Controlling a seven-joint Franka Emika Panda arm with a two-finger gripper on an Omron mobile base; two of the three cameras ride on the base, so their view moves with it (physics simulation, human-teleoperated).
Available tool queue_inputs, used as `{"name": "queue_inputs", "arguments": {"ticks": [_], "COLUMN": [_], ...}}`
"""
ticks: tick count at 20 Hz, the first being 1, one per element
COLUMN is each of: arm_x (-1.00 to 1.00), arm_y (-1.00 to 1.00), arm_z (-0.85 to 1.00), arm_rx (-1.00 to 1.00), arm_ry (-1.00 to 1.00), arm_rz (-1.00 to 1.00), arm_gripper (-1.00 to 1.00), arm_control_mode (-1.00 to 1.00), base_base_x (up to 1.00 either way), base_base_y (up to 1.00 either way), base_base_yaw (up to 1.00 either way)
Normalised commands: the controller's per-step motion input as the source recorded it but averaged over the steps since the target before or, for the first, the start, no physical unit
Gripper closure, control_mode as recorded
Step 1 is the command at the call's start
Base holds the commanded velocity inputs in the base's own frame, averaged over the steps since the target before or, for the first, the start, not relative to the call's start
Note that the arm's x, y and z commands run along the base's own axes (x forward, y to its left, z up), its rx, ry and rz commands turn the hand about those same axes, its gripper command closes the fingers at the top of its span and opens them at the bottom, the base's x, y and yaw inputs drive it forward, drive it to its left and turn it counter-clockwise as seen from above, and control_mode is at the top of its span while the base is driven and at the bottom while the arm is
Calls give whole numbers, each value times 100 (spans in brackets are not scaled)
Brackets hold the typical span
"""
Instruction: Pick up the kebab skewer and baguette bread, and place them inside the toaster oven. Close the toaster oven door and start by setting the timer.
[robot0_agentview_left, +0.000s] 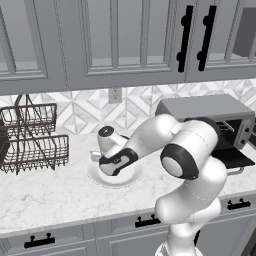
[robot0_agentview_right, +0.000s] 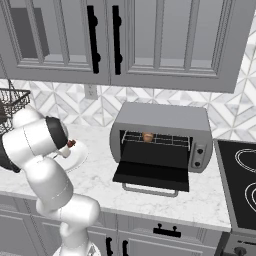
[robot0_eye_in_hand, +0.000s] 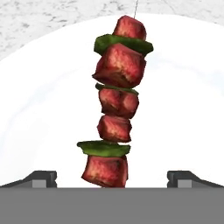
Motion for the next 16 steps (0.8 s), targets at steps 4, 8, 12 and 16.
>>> {"name": "queue_inputs", "arguments": {"ticks": [4, 8, 12, 16], "arm_x": [2, 3, 0, 0], "arm_y": [0, 0, 0, 0], "arm_z": [-16, -15, -5, 0], "arm_rx": [-1, -2, -2, 0], "arm_ry": [-2, -8, -8, -2], "arm_rz": [0, 0, 0, 0], "arm_gripper": [-100, -100, -100, -100], "arm_control_mode": [-100, -100, -100, -100], "base_base_x": [0, 0, 0, 0], "base_base_y": [0, 0, 0, 0], "base_base_yaw": [0, 0, 0, 0]}}
